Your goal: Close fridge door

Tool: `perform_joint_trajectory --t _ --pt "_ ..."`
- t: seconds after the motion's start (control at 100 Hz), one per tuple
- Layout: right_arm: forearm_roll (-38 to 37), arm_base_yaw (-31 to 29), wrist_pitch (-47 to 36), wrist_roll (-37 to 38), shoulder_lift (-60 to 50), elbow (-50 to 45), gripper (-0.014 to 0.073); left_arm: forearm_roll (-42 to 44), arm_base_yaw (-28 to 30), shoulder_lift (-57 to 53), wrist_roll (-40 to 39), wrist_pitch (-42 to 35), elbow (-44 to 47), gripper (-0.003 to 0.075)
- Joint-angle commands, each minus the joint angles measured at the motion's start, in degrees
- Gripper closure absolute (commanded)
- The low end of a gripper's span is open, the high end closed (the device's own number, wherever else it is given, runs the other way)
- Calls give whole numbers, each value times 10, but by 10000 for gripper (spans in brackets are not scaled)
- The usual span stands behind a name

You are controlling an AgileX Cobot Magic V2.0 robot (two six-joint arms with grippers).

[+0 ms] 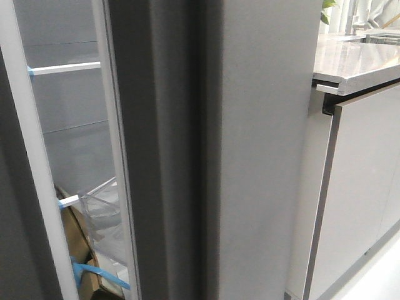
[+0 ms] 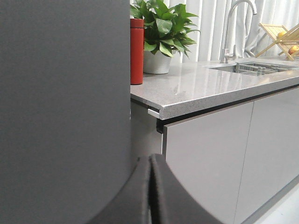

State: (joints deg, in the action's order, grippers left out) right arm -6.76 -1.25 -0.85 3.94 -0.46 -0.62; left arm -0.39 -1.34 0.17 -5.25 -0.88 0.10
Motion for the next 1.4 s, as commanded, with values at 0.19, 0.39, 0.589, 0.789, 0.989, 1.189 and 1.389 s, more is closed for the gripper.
perform_joint_trajectory --t 0.19,0.39,0.589,0.789,0.989,1.189,1.389 --pt "3 -4 -76 -2 -7 -1 670 -1 1 11 -2 -44 16 741" --pt "4 4 -72 2 54 78 670 -1 1 11 -2 -44 16 741" --pt "4 63 -72 2 141 201 670 -1 1 11 -2 -44 16 741" --pt "4 184 -72 3 228 314 670 -1 1 11 -2 -44 16 741" --pt "4 295 -72 3 314 407 670 -1 1 11 -2 -44 16 741" --pt "4 350 -73 6 413 497 670 -1 1 11 -2 -44 16 741" --pt "4 365 -70 24 497 586 670 -1 1 11 -2 -44 16 741"
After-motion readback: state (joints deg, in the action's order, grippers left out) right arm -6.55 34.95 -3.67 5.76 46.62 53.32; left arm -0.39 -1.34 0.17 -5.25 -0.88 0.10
